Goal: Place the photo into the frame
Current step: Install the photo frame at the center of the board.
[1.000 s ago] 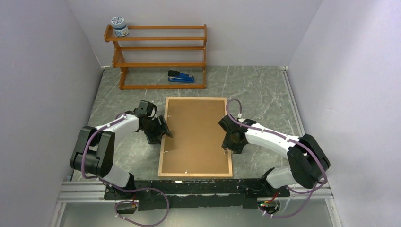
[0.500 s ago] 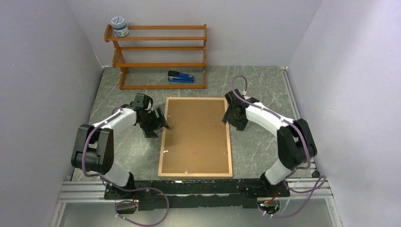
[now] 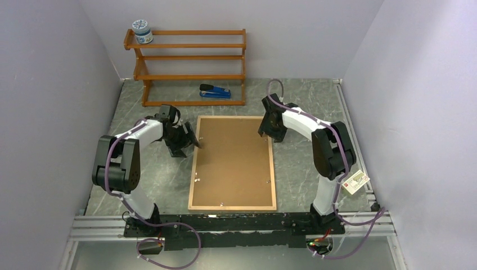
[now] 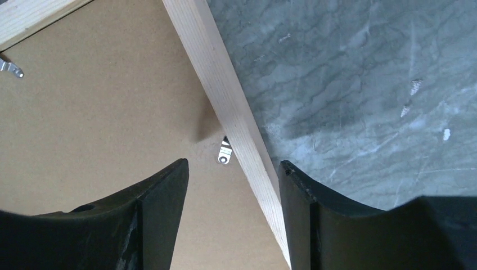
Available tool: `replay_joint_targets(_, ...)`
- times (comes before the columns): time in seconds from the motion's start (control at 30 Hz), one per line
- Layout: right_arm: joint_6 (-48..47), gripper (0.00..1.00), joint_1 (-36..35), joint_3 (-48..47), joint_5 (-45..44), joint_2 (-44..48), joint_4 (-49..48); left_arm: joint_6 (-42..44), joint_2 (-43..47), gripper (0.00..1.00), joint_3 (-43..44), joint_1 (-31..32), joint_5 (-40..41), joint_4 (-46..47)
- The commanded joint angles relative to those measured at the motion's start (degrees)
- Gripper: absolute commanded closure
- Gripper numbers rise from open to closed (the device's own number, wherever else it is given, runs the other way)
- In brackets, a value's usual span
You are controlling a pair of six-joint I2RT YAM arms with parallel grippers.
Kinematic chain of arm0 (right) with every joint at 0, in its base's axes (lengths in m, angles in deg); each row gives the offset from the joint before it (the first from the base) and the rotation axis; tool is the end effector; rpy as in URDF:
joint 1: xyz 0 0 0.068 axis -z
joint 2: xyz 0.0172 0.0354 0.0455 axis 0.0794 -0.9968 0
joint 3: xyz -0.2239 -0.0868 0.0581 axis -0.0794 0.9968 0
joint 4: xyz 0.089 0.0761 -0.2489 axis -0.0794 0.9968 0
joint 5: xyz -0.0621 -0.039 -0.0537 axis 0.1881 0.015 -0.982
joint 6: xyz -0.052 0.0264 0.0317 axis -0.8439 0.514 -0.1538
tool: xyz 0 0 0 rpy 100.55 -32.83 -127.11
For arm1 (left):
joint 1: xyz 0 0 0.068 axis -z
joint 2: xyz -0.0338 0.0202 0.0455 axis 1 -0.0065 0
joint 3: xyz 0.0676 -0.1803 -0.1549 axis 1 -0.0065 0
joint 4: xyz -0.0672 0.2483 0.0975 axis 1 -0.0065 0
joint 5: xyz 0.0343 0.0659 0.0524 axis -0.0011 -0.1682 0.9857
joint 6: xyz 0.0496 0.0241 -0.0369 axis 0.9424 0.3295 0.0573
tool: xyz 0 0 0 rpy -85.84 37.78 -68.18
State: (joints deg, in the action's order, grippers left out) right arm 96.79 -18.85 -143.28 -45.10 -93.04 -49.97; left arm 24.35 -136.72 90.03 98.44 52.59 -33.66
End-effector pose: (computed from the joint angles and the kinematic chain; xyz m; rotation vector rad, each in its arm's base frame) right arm 0.3590 0.1457 0.1365 0.5896 2.6789 0.1014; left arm 0.3206 -0.0656 0.1190 -0.6279 2.8211 -0.6012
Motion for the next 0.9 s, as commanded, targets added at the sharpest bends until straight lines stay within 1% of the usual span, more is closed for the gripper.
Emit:
replay_joint_targets(0.0, -0.5, 0.39, 0.1, -2.5, 0.7, -1.7, 0.5, 2.5, -1.1, 0.18, 2.2, -0.4, -2.8, -0.3)
replay_joint_targets(0.13, 0.4, 0.45, 0.1, -1.6, 0.6, -1.9, 0.0, 3.5, -2.5, 0.18, 2.6, -0.4, -4.3, -0.5)
replay_joint_targets(0.33, 0.2, 0.48, 0.1, -3.6, -1.0, -4.1, 1.6, 3.4, -3.5, 0.18, 2.6, -0.4, -4.7, -0.5)
replay_joint_targets(0.47, -0.6, 0.54, 0.0, -5.5, -1.8, -5.7, 4.2, 3.5, -3.6, 0.19, 2.5, -0.4, -4.7, -0.6)
replay_joint_targets(0.53, -1.0, 0.60, 0.1, -5.5, -1.8, -5.7, 4.8, 3.5, -3.6, 0.19, 2.4, -0.4, -4.7, -0.6)
replay_joint_targets(0.6, -1.2, 0.69, 0.0, -5.4, -1.7, -5.6, 5.3, 3.5, -3.7, 0.19, 2.3, -0.4, -5.0, -0.5)
replay_joint_targets(0.77, -1.9, 0.87, 0.1, -5.0, -0.6, -4.6, 4.5, 3.5, -3.9, 0.20, 2.3, -0.4, -5.3, -0.4)
replay_joint_targets(0.87, -2.0, 0.95, 0.0, -4.7, 0.2, -3.9, 3.6, 3.7, -3.9, 0.20, 2.4, -0.4, -5.2, -0.4)
